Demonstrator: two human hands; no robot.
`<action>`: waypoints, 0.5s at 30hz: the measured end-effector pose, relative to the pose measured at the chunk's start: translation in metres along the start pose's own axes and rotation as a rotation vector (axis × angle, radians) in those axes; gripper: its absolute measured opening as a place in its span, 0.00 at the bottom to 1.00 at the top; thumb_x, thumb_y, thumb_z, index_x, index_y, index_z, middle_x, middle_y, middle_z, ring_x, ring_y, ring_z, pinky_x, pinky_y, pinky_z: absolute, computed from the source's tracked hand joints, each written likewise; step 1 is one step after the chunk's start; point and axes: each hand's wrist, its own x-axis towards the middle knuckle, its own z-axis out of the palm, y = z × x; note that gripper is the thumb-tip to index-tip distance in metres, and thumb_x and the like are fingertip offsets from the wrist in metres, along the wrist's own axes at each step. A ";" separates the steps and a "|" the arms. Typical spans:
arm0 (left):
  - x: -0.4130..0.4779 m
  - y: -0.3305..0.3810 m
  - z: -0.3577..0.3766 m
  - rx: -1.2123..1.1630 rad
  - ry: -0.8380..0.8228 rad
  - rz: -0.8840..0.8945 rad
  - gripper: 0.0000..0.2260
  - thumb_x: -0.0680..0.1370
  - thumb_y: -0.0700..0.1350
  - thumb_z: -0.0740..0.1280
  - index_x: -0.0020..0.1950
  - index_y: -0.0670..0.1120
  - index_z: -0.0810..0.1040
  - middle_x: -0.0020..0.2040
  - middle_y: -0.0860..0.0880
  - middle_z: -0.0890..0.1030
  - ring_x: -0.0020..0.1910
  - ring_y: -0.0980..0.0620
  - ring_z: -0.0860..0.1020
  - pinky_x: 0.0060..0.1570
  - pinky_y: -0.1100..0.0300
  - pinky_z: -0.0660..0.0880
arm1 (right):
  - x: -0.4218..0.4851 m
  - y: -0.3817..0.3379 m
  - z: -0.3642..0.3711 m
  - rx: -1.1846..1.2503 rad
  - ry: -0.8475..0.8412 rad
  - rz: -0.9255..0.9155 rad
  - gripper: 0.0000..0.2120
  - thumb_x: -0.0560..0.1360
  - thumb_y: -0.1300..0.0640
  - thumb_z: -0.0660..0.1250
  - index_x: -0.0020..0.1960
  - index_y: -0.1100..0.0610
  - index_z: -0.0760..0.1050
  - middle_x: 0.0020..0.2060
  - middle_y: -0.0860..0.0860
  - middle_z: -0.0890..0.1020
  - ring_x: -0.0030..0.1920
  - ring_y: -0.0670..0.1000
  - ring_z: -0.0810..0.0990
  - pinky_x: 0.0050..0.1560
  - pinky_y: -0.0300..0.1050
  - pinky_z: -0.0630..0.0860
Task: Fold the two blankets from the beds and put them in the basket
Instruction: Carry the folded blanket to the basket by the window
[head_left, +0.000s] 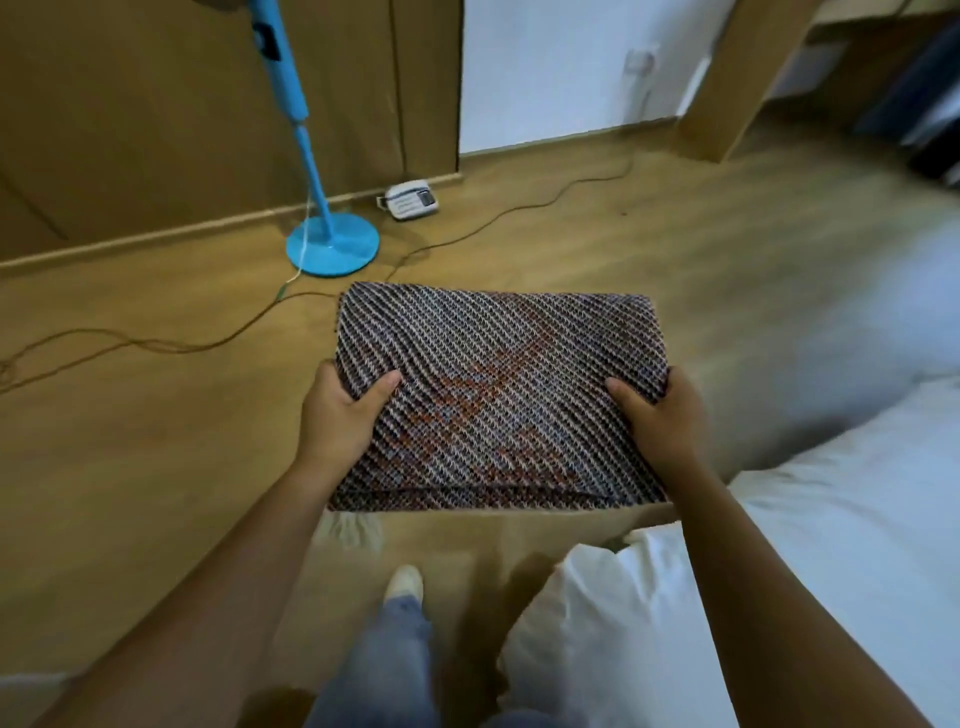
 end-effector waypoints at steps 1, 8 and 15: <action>0.022 0.011 0.014 -0.001 -0.032 0.027 0.20 0.71 0.56 0.70 0.55 0.44 0.72 0.48 0.52 0.77 0.45 0.53 0.75 0.41 0.61 0.70 | 0.014 0.000 -0.004 -0.015 0.031 0.033 0.20 0.71 0.46 0.69 0.57 0.57 0.71 0.42 0.45 0.74 0.39 0.43 0.72 0.33 0.31 0.64; 0.143 0.098 0.132 -0.001 -0.306 0.190 0.17 0.70 0.55 0.71 0.51 0.51 0.69 0.46 0.55 0.75 0.43 0.55 0.74 0.39 0.63 0.68 | 0.098 0.007 -0.051 -0.052 0.305 0.206 0.23 0.70 0.44 0.69 0.57 0.58 0.71 0.49 0.52 0.78 0.49 0.52 0.76 0.49 0.49 0.76; 0.192 0.185 0.290 0.014 -0.539 0.305 0.19 0.68 0.58 0.72 0.50 0.52 0.69 0.42 0.59 0.75 0.39 0.58 0.74 0.36 0.63 0.69 | 0.164 0.052 -0.127 -0.016 0.554 0.341 0.19 0.70 0.46 0.70 0.54 0.57 0.72 0.46 0.49 0.76 0.45 0.49 0.74 0.46 0.43 0.71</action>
